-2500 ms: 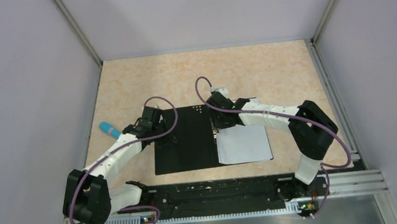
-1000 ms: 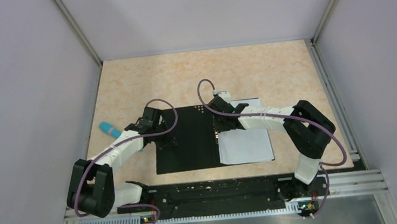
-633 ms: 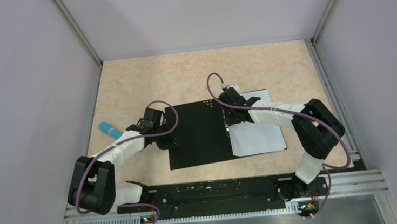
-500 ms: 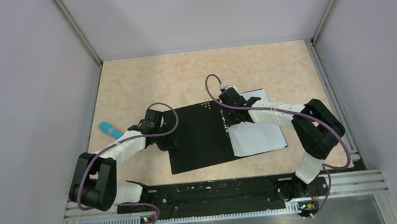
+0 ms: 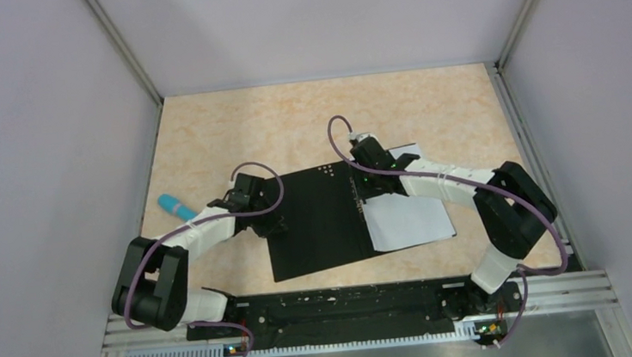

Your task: Put the files into the folder

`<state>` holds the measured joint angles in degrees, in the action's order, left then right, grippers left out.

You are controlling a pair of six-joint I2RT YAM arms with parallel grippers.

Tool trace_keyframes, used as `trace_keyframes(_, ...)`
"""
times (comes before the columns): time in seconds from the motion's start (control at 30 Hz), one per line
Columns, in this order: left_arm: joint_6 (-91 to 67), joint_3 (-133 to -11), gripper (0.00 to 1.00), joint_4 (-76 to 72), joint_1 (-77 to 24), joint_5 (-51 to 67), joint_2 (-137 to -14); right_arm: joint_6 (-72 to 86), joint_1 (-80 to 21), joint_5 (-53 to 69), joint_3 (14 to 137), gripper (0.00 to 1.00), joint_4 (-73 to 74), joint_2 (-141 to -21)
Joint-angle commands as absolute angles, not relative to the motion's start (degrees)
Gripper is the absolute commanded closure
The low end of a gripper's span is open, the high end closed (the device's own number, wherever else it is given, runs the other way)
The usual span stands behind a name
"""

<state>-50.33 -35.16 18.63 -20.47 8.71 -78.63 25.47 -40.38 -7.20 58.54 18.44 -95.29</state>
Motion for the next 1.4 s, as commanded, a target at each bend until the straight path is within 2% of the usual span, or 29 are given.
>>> trace_keyframes(0.0,-50.7,-33.5,0.93,19.6,-20.5,1.9,-79.7,25.6,-40.6,-7.8,58.8,0.68,17.4,-91.5)
trace_keyframes(0.23,-51.4,-33.1,0.94,19.5,-20.5,1.2,-79.5,25.8,-40.6,-8.9,59.1,0.70,18.6,-92.7)
trace_keyframes(0.4,-51.6,-33.3,0.94,19.5,-20.6,1.2,-79.7,25.7,-40.6,-9.1,59.1,0.78,18.6,-93.8)
trace_keyframes(0.77,-52.8,-33.3,0.94,19.1,-20.5,0.8,-80.5,25.2,-41.1,-9.3,58.9,0.79,19.2,-95.5)
trace_keyframes(1.03,-54.4,-32.4,0.95,18.5,-20.5,0.6,-80.9,25.4,-41.5,-9.6,58.4,0.90,19.5,-95.6)
trace_keyframes(1.37,-57.4,-31.7,0.94,17.1,-20.5,0.8,-81.4,25.2,-41.7,-7.9,55.7,0.91,19.5,-92.6)
